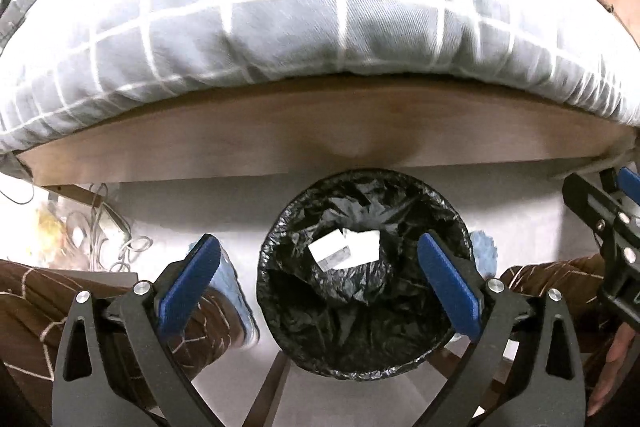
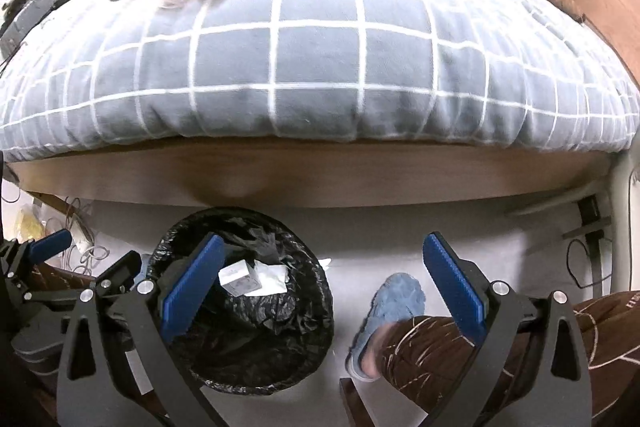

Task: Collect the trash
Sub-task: 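Move both open tools back up toward the trash on the bed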

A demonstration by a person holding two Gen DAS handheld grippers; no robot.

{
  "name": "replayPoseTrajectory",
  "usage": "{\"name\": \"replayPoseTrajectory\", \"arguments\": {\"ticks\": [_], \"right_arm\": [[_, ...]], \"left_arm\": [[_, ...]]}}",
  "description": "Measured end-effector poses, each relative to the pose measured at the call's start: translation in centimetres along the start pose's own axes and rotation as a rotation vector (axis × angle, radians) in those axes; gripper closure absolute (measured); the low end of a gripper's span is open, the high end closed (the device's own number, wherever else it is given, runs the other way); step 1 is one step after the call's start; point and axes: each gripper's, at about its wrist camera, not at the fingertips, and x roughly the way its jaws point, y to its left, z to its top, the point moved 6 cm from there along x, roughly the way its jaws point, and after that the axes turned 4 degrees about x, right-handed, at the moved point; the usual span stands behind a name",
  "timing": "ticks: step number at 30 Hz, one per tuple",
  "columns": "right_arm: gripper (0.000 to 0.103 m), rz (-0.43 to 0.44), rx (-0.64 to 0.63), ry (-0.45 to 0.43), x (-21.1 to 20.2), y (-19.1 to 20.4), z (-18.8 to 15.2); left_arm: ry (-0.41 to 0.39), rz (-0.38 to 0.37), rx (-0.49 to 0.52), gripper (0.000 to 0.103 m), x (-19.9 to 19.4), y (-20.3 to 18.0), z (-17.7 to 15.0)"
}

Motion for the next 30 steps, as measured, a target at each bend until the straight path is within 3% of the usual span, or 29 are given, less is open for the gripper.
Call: {"name": "replayPoseTrajectory", "arguments": {"ticks": [8,17,30], "right_arm": [[0.008,0.023,-0.002,-0.073,-3.1,0.8,1.1],[0.008,0.039,-0.02,-0.176,-7.9,1.5,3.2],[0.008,0.058,-0.014,-0.271,-12.7,1.5,8.0]], "left_arm": [[-0.093,0.011,-0.058,0.006,-3.7,2.3,0.9],[-0.176,0.041,-0.05,0.006,-8.8,3.4,2.3],[-0.269,0.06,-0.064,0.006,-13.5,5.8,6.7]]}}
